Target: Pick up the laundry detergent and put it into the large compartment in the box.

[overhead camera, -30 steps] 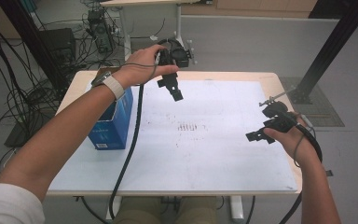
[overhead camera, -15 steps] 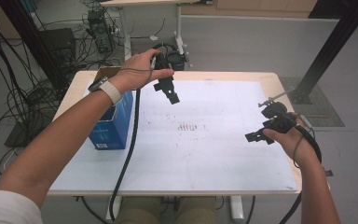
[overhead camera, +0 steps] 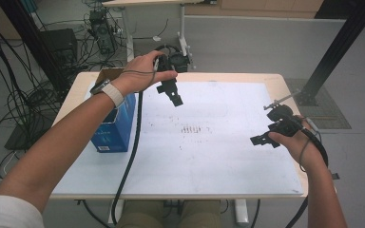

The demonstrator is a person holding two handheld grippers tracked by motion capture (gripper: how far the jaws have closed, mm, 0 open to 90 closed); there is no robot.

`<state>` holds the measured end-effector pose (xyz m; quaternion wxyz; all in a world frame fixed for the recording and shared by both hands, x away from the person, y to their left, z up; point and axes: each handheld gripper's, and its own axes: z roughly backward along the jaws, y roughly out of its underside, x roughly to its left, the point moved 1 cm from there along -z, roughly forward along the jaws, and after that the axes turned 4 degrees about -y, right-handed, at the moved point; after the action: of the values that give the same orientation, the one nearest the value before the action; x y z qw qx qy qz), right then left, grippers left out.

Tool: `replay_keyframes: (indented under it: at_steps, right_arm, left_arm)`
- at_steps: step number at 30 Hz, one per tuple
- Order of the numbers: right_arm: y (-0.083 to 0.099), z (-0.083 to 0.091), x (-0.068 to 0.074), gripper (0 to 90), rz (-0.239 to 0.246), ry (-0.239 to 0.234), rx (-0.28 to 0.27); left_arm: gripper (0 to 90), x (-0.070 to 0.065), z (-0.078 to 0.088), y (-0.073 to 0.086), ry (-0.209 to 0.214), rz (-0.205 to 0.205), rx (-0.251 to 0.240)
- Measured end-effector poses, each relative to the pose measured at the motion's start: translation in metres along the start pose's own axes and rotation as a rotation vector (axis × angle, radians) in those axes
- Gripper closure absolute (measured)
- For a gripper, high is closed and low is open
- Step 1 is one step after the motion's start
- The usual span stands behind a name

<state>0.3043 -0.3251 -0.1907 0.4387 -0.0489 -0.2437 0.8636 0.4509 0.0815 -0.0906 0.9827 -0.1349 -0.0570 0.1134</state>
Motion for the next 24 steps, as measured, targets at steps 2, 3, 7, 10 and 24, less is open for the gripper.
replay_keyframes:
  at_steps: [2,3,7,10,24]
  right_arm:
    - [0.0003,-0.0004,-0.0002,10.9,0.001,0.0,0.0]
    - [0.0005,-0.0006,-0.0003,10.9,0.0,-0.001,0.0]
    - [0.0004,-0.0012,-0.0003,10.9,0.003,-0.002,-0.001]
    - [0.0005,-0.0013,-0.0001,10.9,0.002,-0.003,-0.001]
    - [0.001,-0.0002,0.0018,10.9,0.007,-0.002,-0.003]
  left_arm:
    - [5.7,0.0003,-0.0008,0.0008,0.002,0.004,-0.002]
    - [5.6,0.0006,-0.0012,0.0007,0.003,0.004,0.0]
    - [5.6,0.0011,-0.0013,0.0014,0.003,0.002,0.005]
    - [5.6,0.0009,-0.001,0.0029,0.003,0.01,0.003]
    - [5.7,-0.0011,0.0003,0.005,-0.003,0.015,0.006]
